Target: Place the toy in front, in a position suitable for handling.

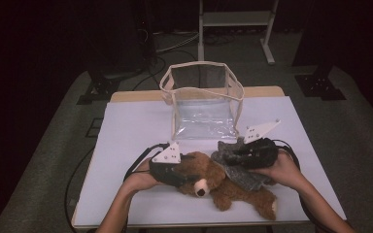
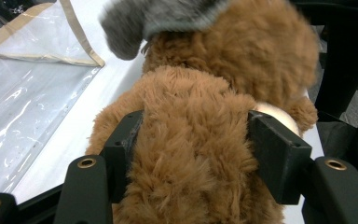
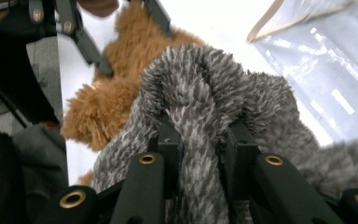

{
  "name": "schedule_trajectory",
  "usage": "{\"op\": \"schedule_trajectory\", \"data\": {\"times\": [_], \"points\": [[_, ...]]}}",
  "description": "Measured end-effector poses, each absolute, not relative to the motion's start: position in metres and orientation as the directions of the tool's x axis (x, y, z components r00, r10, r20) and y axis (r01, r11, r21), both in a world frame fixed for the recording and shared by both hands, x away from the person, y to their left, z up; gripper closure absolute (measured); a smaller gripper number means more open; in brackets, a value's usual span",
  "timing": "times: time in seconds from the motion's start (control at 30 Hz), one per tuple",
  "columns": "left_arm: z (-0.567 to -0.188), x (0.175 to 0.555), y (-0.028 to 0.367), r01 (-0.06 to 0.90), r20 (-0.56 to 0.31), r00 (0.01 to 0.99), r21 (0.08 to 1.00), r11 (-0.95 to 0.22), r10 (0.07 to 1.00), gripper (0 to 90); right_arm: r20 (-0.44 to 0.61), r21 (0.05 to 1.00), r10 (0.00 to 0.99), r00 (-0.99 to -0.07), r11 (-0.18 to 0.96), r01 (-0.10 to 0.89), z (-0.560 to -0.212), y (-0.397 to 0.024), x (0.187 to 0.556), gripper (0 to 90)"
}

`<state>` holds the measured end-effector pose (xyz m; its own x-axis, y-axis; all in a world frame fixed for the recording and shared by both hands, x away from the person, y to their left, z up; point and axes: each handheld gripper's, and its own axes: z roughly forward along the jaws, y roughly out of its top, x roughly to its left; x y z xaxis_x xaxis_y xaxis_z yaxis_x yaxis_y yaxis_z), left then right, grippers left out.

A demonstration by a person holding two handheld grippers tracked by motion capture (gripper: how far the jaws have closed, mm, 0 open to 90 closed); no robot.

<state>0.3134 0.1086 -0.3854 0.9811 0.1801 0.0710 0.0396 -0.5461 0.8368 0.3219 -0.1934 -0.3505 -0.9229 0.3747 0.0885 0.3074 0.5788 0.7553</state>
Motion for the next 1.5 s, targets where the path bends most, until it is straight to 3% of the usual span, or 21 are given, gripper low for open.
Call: {"op": "schedule_trajectory", "data": {"times": [0.23,0.4,0.47,0.6,0.67,0.83,1.1,1.2,1.37,1.5], "points": [[-0.386,0.315,0.109,0.049,0.063,0.980,0.841,-0.539,0.187,39.6,0.086,0.781,0.468,-0.879,0.516,0.352,-0.345,-0.228,0.324,71.7],[-0.386,0.316,0.111,0.051,0.055,0.982,0.845,-0.532,0.181,38.1,0.142,0.775,0.492,-0.859,0.485,0.406,-0.369,-0.236,0.326,71.9],[-0.384,0.317,0.112,0.060,0.042,0.983,0.848,-0.526,0.181,35.3,0.165,0.786,0.495,-0.853,0.457,0.417,-0.374,-0.239,0.322,71.9],[-0.384,0.318,0.113,0.115,0.008,0.976,0.832,-0.542,0.219,17.2,0.171,0.797,0.499,-0.850,0.437,0.417,-0.378,-0.242,0.313,72.1],[-0.387,0.319,0.113,0.141,-0.026,0.976,0.834,-0.534,0.217,12.7,0.173,0.802,0.500,-0.849,0.428,0.416,-0.380,-0.243,0.308,72.1],[-0.387,0.318,0.109,0.157,-0.058,0.977,0.843,-0.514,0.203,8.6,0.179,0.817,0.502,-0.846,0.404,0.412,-0.385,-0.245,0.296,72.3],[-0.396,0.316,0.084,0.140,-0.030,0.980,0.813,-0.565,0.199,0.0,0.142,0.823,0.505,-0.851,0.418,0.385,-0.386,-0.244,0.278,72.5],[-0.394,0.317,0.076,0.121,-0.017,0.983,0.815,-0.567,0.185,2.5,0.147,0.826,0.508,-0.849,0.409,0.388,-0.387,-0.247,0.274,72.5],[-0.388,0.322,0.072,0.059,0.064,0.981,0.800,-0.597,0.182,30.9,0.174,0.834,0.528,-0.831,0.370,0.410,-0.388,-0.253,0.279,72.2],[-0.377,0.335,0.072,0.033,0.113,0.975,0.778,-0.627,0.192,38.8,0.153,0.842,0.548,-0.822,0.363,0.399,-0.383,-0.251,0.292,72.1]]}}
